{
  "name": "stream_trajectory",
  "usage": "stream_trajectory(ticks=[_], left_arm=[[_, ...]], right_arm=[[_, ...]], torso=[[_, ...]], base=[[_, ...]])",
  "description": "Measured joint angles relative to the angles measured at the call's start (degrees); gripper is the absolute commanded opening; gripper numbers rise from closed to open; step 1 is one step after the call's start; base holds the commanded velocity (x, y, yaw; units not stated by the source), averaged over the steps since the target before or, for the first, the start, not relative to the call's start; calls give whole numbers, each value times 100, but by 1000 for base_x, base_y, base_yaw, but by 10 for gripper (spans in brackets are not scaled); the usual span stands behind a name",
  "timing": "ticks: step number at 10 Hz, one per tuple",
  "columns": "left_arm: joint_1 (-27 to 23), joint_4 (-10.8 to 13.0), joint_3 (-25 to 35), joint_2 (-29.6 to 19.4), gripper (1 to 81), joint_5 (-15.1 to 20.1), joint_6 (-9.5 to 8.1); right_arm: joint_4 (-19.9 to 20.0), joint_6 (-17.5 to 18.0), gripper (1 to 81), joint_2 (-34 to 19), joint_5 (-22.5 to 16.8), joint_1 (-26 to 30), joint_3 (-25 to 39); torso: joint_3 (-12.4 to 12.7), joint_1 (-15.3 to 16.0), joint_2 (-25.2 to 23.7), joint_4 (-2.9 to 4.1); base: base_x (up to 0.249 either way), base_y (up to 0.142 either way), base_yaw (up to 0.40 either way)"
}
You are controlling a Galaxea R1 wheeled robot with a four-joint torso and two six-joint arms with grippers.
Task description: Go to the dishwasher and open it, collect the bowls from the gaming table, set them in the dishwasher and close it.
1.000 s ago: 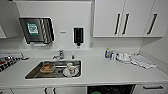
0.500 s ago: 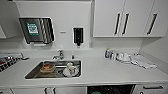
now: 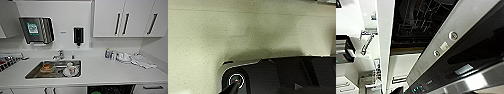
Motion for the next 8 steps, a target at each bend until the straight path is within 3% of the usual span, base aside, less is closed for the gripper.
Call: stream_trajectory(ticks=[3, 5, 8], left_arm=[[28, 4, 50, -39, 811, 2, 0], [50, 2, 50, -39, 811, 18, 0], [202, 4, 50, -39, 811, 68, 0]], right_arm=[[-670, 50, 811, 118, 134, 397, -65], [-646, 44, 811, 243, 283, 596, -41], [-301, 16, 811, 163, 90, 695, -12]], torso=[[-2, 0, 0, 0], [-2, 2, 0, -2], [0, -11, -9, 0]], base=[[0, 0, 0], [39, 0, 0], [148, 0, 0]])
